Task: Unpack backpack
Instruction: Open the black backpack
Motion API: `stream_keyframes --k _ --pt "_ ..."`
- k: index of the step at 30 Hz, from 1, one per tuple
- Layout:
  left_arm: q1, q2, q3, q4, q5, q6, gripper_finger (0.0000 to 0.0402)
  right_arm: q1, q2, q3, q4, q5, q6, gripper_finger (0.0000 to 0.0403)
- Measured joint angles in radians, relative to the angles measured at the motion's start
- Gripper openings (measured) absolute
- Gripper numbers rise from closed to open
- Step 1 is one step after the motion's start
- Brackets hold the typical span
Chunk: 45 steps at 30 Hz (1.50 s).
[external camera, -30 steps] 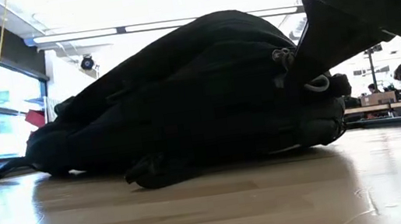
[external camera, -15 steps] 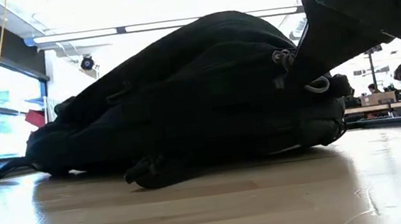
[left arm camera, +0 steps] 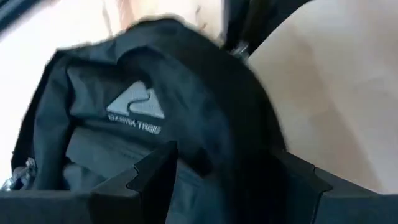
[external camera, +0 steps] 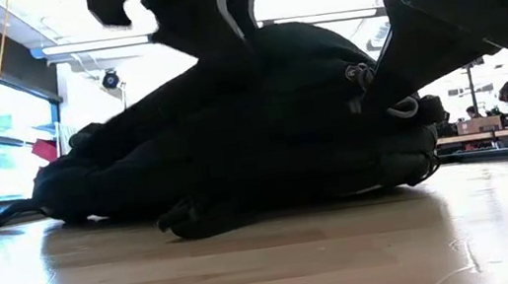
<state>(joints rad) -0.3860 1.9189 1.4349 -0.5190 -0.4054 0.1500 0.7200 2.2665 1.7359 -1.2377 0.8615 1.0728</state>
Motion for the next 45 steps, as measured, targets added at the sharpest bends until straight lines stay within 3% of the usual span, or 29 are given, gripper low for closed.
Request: stream_keyframes --k 3,7,8,11,19,29,36,41,45 --pt "-0.009 0.032 0.000 -0.015 -0.038 0.041 0.0167 0.003 0.000 0.000 -0.003 0.000 -0.004 0.0000" --pt "-0.062 0.043 0.001 -0.054 -0.110 0.065 0.0036 0.017 0.000 0.000 -0.045 0.007 0.031 0.0000" --pt "-0.078 0.040 0.001 -0.067 -0.131 0.056 0.0020 0.020 0.000 0.000 -0.066 0.010 0.051 0.0000" --pt "-0.149 0.028 0.001 -0.127 -0.222 0.050 0.0007 0.022 0.000 0.000 -0.121 0.005 0.108 0.0000" --pt "-0.386 -0.041 0.006 -0.265 -0.342 -0.082 0.0000 0.004 0.000 0.003 -0.186 0.022 0.130 0.0000" --pt "-0.635 -0.211 0.005 -0.354 -0.650 -0.281 0.0000 -0.095 0.000 0.003 -0.209 0.040 -0.030 0.0001" --pt "-0.685 -0.282 0.004 -0.371 -0.783 -0.340 0.0000 -0.119 0.001 0.040 -0.178 0.080 -0.145 0.0001" --pt "-0.678 -0.288 0.004 -0.420 -0.808 -0.436 0.0000 -0.055 0.002 0.189 -0.345 0.073 -0.087 0.0000" --pt "-0.672 -0.284 0.003 -0.426 -0.808 -0.483 0.0000 -0.006 -0.002 0.307 -0.337 0.025 -0.144 0.0024"
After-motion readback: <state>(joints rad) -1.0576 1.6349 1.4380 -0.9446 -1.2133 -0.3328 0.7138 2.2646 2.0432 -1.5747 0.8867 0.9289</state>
